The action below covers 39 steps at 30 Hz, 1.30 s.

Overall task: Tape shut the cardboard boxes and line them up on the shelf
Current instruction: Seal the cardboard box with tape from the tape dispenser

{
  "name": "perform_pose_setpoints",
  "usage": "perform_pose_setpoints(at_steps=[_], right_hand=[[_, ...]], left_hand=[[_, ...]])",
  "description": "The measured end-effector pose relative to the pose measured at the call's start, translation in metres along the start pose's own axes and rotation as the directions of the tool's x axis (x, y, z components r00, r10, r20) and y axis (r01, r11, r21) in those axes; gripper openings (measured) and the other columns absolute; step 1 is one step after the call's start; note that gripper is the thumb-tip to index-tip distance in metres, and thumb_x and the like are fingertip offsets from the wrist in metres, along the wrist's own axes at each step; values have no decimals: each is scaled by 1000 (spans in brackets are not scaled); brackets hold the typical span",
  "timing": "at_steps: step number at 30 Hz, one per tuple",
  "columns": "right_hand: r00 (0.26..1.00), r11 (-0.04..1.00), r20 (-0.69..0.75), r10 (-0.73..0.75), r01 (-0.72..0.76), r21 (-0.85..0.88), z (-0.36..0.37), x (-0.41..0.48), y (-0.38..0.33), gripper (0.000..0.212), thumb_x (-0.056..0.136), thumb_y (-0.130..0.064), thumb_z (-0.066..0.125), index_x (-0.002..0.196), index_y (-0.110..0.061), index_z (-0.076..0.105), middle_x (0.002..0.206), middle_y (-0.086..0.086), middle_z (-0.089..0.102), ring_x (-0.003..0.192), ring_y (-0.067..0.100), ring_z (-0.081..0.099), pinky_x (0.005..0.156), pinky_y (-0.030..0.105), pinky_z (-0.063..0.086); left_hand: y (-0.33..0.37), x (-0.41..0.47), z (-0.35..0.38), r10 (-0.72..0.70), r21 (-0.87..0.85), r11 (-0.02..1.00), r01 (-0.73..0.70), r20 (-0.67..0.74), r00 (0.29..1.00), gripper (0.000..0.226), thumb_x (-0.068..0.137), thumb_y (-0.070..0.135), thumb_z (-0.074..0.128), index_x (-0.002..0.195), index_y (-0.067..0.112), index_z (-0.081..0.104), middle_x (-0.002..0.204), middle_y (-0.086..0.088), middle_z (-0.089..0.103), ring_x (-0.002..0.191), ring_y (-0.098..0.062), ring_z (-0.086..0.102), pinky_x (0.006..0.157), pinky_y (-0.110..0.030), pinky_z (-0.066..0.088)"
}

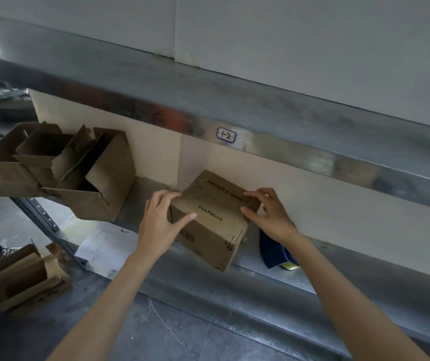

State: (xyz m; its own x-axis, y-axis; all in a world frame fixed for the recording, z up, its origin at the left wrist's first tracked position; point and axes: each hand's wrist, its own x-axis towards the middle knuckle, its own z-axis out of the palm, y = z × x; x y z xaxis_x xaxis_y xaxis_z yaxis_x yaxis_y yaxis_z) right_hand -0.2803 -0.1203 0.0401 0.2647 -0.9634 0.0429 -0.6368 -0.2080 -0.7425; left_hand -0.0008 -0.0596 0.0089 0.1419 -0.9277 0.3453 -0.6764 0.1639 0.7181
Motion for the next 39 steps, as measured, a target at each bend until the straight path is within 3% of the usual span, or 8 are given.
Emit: perform_pose_setpoints(at_steps=[5,10,16,20,26,30,33,39], right_hand=[[995,1000,-99,-24,22,-18,2,-22,9,43,88,-46,66,128,-32,56,127,-8,36,115,5,47,93,18,41],[984,986,-132,-119,101,-134,5,-34,11,57,85,-65,54,134,-39,47,137,-13,31,120,6,45,85,25,49],[981,967,-105,-166,141,-210,15,-40,8,65,81,-75,42,135,-39,50,142,-16,30,113,-5,37,77,19,45],[981,985,-112,-155,145,-98,8,-43,12,57,89,-63,43,137,-33,51,140,-12,38,121,-1,40,88,18,41],[984,983,-83,-156,147,-110,-6,-46,21,56,86,-59,56,135,-34,51,132,-12,47,120,0,42,95,11,36],[985,984,-58,-165,160,-81,-2,-50,25,60,83,-61,57,137,-34,49,130,-15,47,120,4,46,99,21,40],[981,992,-163,-103,90,-86,-5,-54,37,52,90,-57,52,135,-30,50,125,-14,51,115,8,50,97,26,43],[964,841,-164,209,-263,-474,0,-65,75,56,100,-43,47,150,-24,31,124,17,53,111,33,50,78,39,50]], left_hand=[[4,16,10,-22,-93,995,25,38,999,44,83,41,74,120,22,61,120,9,52,105,-14,54,88,-41,53],[16,24,22,-75,-229,969,88,67,995,45,83,24,78,124,17,61,141,-1,44,122,-20,54,98,-42,52],[24,6,29,-71,-168,980,101,176,982,79,79,46,78,144,20,42,155,6,22,139,-8,29,115,-26,26],[26,-1,24,-70,-99,991,92,205,976,97,71,72,68,149,26,34,161,11,10,148,-10,18,115,-36,27],[31,-16,24,85,53,993,-103,274,958,97,65,89,57,145,40,36,159,20,16,148,-2,8,112,-40,23],[33,-20,26,108,55,990,-127,267,958,92,66,82,62,144,38,39,157,19,23,149,-2,7,116,-44,24],[34,-16,20,124,36,990,-136,231,965,85,71,80,61,143,37,43,155,18,29,146,-3,16,114,-39,22],[34,-7,8,57,189,979,-76,106,993,75,83,70,49,144,25,46,151,4,40,141,-17,32,111,-50,30]])
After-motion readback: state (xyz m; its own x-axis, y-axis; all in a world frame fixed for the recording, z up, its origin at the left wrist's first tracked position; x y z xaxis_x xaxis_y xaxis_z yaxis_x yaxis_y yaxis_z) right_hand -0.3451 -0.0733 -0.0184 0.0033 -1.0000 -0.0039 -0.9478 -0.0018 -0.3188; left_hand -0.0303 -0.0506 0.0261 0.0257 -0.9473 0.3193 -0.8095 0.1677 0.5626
